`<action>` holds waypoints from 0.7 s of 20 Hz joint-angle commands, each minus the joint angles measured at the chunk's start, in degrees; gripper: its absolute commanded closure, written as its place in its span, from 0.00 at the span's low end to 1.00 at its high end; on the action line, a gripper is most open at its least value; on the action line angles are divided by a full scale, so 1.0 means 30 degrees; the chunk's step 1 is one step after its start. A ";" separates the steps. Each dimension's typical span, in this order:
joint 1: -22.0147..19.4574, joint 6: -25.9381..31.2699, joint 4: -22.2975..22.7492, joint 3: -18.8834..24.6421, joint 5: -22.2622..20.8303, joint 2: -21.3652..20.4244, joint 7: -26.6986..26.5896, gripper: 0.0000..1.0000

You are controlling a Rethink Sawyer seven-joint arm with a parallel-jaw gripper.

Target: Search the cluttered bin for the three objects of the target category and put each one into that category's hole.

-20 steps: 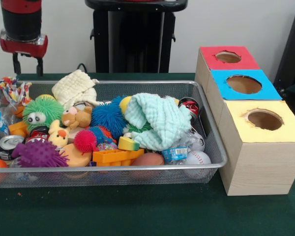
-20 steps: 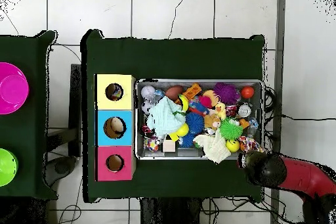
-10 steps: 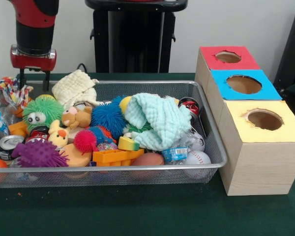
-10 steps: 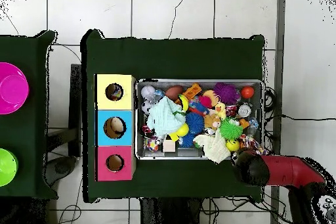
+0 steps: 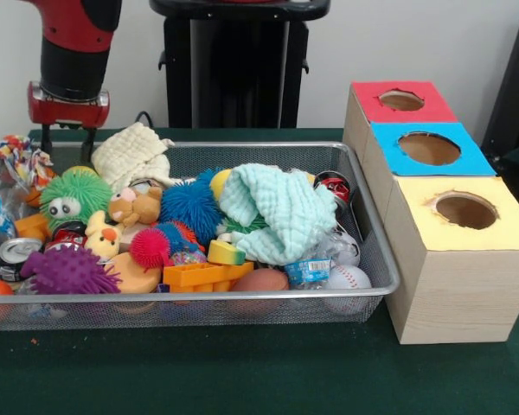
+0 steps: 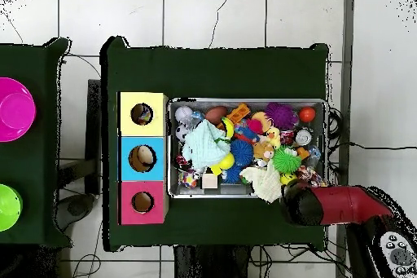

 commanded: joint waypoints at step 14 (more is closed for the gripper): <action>0.0637 0.1726 -0.1344 -0.0217 -0.1071 -0.2624 -0.2523 0.00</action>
